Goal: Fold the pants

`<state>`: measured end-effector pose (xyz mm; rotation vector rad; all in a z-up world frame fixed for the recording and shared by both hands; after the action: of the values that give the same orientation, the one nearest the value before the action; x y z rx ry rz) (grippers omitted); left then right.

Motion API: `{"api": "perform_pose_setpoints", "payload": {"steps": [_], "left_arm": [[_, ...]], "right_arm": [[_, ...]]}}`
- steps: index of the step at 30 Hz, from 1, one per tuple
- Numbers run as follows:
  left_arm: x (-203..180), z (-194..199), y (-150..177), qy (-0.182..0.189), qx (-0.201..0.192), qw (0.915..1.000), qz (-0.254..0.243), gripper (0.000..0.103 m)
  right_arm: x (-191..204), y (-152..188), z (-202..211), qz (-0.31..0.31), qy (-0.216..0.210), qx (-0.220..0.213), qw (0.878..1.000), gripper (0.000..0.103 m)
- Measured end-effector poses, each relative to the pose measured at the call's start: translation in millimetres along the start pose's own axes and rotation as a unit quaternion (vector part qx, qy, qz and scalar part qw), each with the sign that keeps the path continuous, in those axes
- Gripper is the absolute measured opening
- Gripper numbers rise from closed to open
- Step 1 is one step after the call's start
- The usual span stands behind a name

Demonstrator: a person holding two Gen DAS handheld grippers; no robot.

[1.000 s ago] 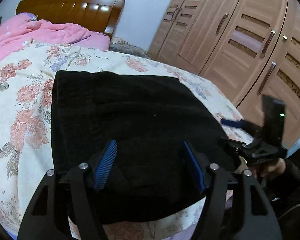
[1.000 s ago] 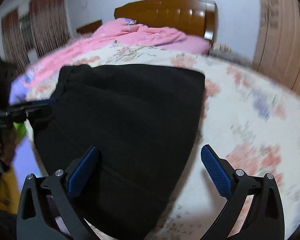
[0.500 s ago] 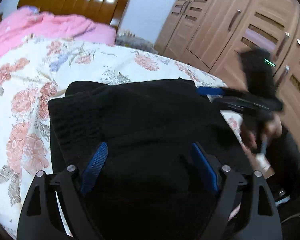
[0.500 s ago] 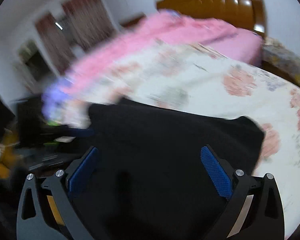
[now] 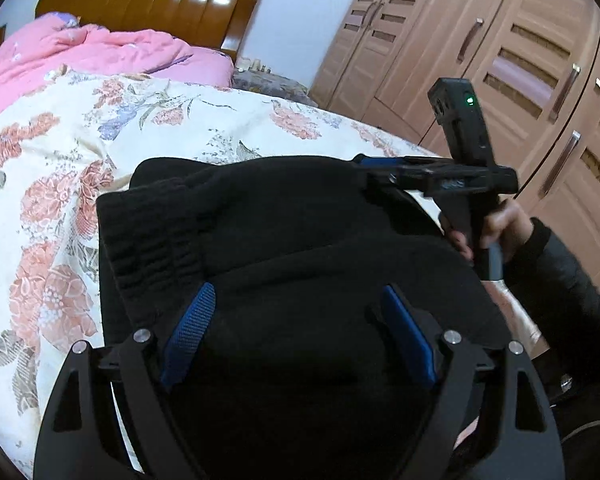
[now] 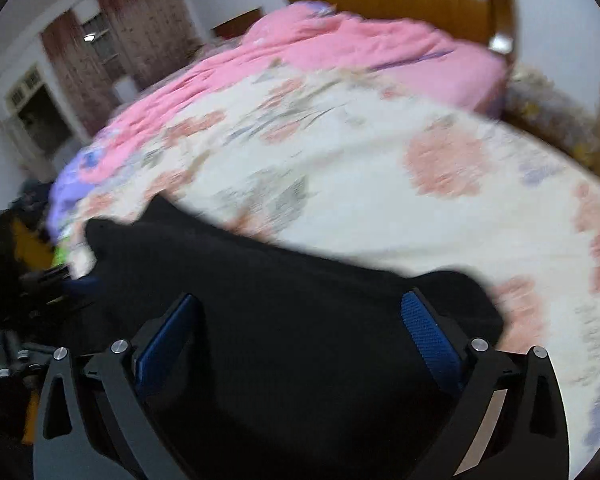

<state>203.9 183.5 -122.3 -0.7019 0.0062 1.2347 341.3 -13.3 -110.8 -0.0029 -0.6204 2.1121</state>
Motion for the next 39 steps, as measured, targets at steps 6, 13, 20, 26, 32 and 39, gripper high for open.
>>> {"api": "perform_pose_setpoints", "payload": {"steps": [6, 13, 20, 26, 32, 39], "left_arm": [[-12.3, 34.2, -20.1, 0.021, -0.013, 0.9993, 0.028, 0.084], [-0.8, -6.2, -51.9, -0.041, 0.046, 0.9981, 0.004, 0.09], [13.8, -19.5, -43.1, -0.025, 0.036, 0.999, 0.012, 0.09], [9.4, -24.3, -43.9, -0.057, 0.034, 0.9978, 0.003, 0.089], [9.6, -23.8, -43.0, -0.063, 0.032, 0.9975, 0.001, 0.089], [9.2, -23.9, -42.4, -0.074, 0.032, 0.9967, -0.002, 0.089]], "right_arm": [[31.1, 32.0, 66.6, 0.007, 0.02, -0.058, 0.998, 0.096], [116.5, 115.5, 38.2, 0.099, -0.057, 0.019, 0.993, 0.097], [115.0, 146.7, 28.2, 0.148, -0.005, 0.009, 0.989, 0.098], [110.9, 152.8, 28.8, 0.136, -0.002, 0.01, 0.991, 0.098], [107.0, 156.3, 38.6, 0.105, 0.026, 0.03, 0.994, 0.098], [104.9, 145.0, 29.8, 0.061, 0.07, 0.009, 0.996, 0.098]]}}
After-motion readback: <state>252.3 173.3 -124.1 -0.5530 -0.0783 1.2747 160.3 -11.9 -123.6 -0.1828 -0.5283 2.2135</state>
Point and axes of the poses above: each gripper's, at about its wrist camera, not at the fingertips, and z roughly against the way its jaws point, x to its left, y to its underside, the point moved 10 cm from there along -z, roughly the way its jaws point, and after that the axes turned 15 degrees about x, right-handed, at the moved point
